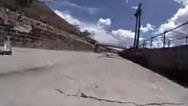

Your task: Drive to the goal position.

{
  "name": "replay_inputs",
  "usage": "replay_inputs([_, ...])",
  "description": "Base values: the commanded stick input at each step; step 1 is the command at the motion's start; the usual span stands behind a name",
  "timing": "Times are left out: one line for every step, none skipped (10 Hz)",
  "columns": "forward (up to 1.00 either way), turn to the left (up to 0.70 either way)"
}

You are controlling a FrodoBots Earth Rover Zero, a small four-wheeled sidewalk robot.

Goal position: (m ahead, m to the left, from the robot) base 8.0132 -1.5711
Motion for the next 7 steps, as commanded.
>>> replay_inputs([1.00,-0.18])
replay_inputs([1.00,-0.01])
replay_inputs([1.00,0.00])
replay_inputs([1.00,0.00])
replay_inputs([1.00,0.00])
replay_inputs([1.00,0.00])
replay_inputs([1.00,0.00])
